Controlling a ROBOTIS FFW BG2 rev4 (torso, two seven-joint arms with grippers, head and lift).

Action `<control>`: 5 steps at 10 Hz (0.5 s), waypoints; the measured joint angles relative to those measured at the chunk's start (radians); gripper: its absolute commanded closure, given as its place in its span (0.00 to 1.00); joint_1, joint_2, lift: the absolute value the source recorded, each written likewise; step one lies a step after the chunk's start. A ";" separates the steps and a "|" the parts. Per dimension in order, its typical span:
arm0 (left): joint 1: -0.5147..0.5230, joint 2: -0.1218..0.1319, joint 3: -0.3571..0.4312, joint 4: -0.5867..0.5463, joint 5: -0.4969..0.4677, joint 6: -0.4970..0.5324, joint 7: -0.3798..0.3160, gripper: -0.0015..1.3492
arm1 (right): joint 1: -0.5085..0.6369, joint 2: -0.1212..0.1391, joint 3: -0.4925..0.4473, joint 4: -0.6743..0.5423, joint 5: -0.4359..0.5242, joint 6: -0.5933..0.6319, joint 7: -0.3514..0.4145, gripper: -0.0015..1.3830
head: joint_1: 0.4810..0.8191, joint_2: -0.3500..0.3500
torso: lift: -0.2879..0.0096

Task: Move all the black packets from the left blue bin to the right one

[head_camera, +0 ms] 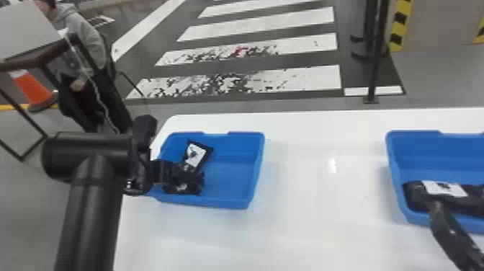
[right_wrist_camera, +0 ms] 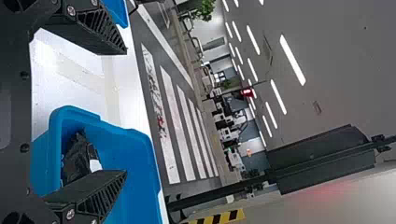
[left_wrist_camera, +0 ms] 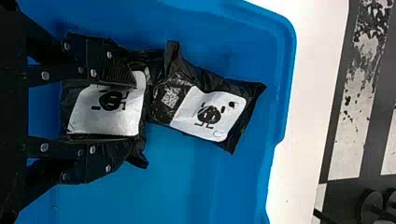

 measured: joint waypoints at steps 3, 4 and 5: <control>0.053 -0.001 0.031 -0.084 -0.004 0.000 -0.023 0.89 | -0.002 0.000 0.000 0.004 -0.008 0.000 0.001 0.09 | 0.63 0.98 | 0.35; 0.087 -0.004 0.053 -0.164 0.017 0.001 -0.025 0.89 | -0.002 0.000 0.000 0.003 -0.009 0.000 0.003 0.09 | 0.63 0.97 | 0.35; 0.120 -0.007 0.067 -0.250 0.052 0.000 -0.026 0.89 | -0.002 0.000 0.000 -0.002 -0.013 0.000 0.005 0.09 | 0.63 0.95 | 0.35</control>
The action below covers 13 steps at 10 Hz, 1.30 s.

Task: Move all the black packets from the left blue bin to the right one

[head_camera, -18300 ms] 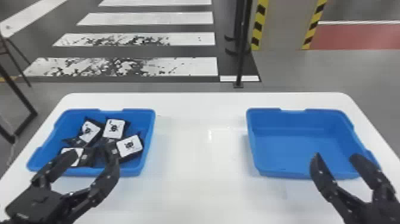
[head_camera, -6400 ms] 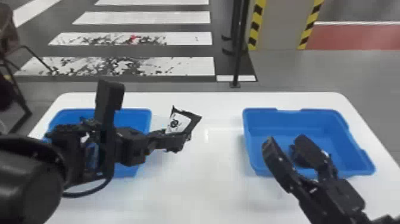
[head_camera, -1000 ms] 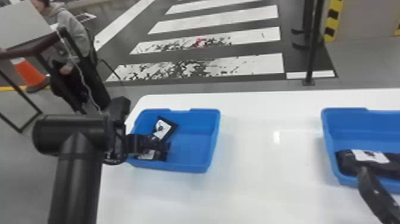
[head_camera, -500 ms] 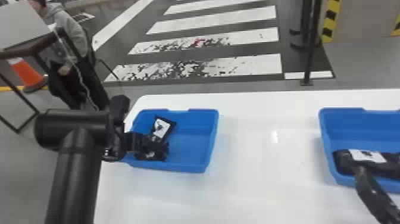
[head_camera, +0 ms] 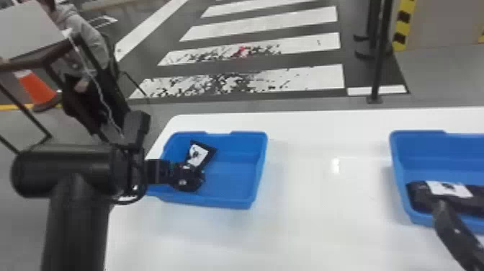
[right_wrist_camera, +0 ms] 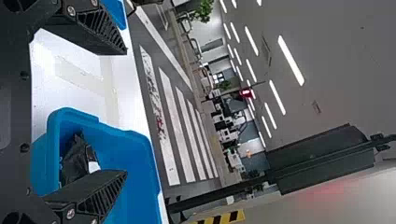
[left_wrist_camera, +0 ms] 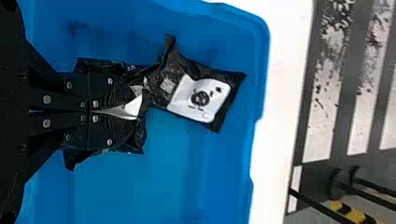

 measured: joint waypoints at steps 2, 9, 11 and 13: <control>0.038 -0.010 0.003 -0.134 0.088 -0.003 0.000 0.89 | -0.008 -0.007 0.013 -0.010 -0.013 0.000 0.010 0.09 | 0.63 0.90 | 0.35; 0.140 -0.088 -0.246 -0.177 0.615 -0.501 0.078 0.89 | -0.100 -0.036 0.122 -0.028 -0.027 0.056 0.073 0.09 | 0.63 0.52 | 0.35; 0.146 -0.092 -0.321 -0.177 0.691 -0.554 0.084 0.89 | -0.128 -0.041 0.149 -0.013 -0.023 0.076 0.077 0.09 | 0.63 0.47 | 0.35; 0.141 -0.093 -0.364 -0.177 0.717 -0.575 0.085 0.89 | -0.152 -0.044 0.165 0.010 -0.020 0.087 0.079 0.10 | 0.63 0.43 | 0.35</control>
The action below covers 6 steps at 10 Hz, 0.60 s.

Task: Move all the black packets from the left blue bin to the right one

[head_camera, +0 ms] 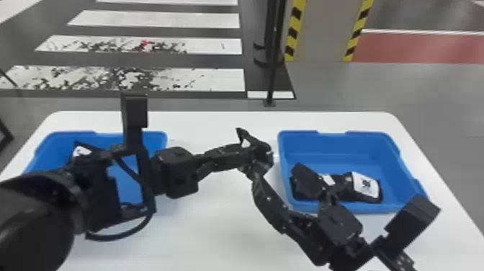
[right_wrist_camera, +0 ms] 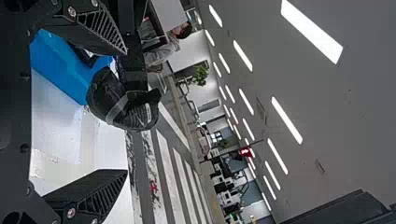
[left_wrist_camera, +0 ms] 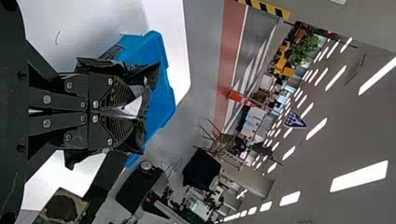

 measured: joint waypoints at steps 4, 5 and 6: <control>-0.006 0.000 -0.038 -0.005 0.027 -0.003 0.000 0.89 | -0.020 0.001 0.002 0.026 -0.001 0.011 0.009 0.55 | 0.63 0.40 | 0.35; -0.007 0.000 -0.040 -0.006 0.028 -0.002 0.001 0.89 | -0.023 0.001 0.002 0.033 -0.005 0.014 0.010 0.72 | 0.63 0.40 | 0.35; -0.007 0.000 -0.040 -0.009 0.028 -0.002 0.001 0.89 | -0.023 0.001 0.001 0.035 -0.009 0.016 0.010 0.87 | 0.63 0.39 | 0.35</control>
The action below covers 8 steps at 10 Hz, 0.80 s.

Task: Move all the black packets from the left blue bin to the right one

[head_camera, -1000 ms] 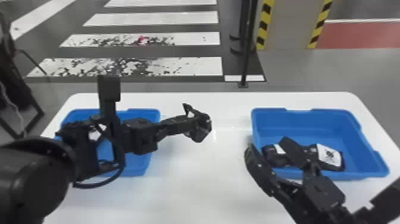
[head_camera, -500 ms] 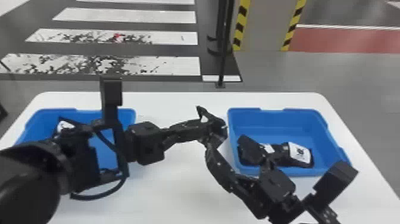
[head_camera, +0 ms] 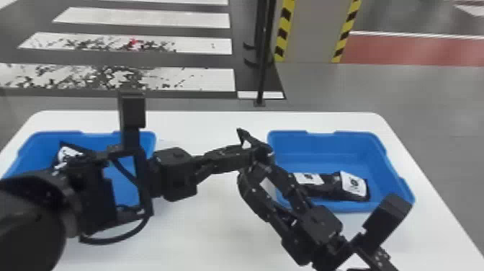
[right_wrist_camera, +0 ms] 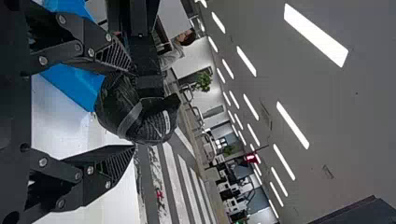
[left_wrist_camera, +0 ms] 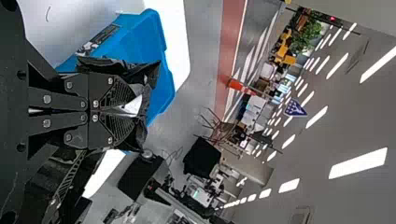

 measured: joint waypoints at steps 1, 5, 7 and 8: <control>0.000 0.000 0.001 -0.005 0.000 0.000 0.000 0.89 | 0.002 0.000 -0.002 0.001 0.002 -0.003 0.000 0.93 | 0.63 0.39 | 0.35; 0.003 0.000 0.006 -0.017 0.003 0.002 0.000 0.89 | 0.004 0.002 -0.003 0.008 0.040 -0.093 -0.002 0.93 | 0.63 0.37 | 0.35; 0.015 0.000 0.012 -0.018 0.018 -0.001 0.020 0.39 | 0.004 0.004 -0.005 0.009 0.045 -0.102 -0.002 0.93 | 0.63 0.38 | 0.35; 0.042 -0.005 0.028 -0.022 0.044 -0.022 0.038 0.09 | 0.002 0.006 -0.017 0.019 0.044 -0.104 -0.004 0.93 | 0.63 0.37 | 0.35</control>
